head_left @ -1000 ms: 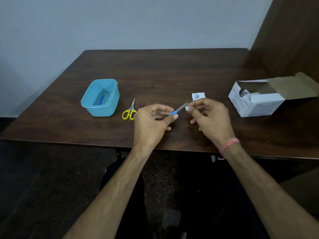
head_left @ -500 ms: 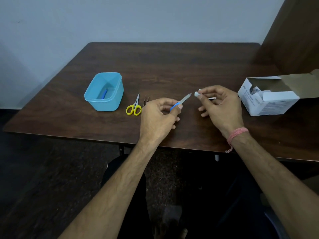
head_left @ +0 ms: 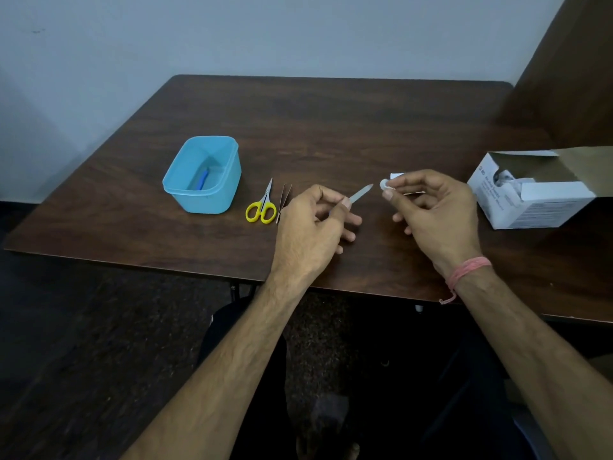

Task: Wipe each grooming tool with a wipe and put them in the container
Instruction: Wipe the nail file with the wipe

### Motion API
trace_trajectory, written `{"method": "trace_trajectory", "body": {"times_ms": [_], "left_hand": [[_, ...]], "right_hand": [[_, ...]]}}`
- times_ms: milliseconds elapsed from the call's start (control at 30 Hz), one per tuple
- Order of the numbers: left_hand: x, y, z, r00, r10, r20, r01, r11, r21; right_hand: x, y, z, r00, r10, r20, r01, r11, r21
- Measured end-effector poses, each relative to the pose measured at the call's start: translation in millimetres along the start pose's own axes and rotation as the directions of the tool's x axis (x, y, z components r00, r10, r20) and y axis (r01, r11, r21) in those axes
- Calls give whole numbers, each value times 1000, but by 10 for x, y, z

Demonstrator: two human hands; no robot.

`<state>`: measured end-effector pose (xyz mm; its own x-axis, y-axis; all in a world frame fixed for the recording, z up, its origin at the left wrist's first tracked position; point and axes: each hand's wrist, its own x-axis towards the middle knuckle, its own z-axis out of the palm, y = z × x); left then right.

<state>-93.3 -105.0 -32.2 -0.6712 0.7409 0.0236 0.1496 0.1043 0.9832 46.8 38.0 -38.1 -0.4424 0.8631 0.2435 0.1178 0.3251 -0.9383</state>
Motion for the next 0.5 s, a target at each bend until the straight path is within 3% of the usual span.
{"method": "trace_trajectory", "body": {"times_ms": [333,500], "left_hand": [[-37,-10,-13,997,63,50,-65,997,51],[-50,4,-3,997,62,39,-64,996,62]], "right_hand": [[-72,-3,21,999,-53,10,54,994,-96],[-87,-34,28,997,-69,-17,68,996,-59]]}}
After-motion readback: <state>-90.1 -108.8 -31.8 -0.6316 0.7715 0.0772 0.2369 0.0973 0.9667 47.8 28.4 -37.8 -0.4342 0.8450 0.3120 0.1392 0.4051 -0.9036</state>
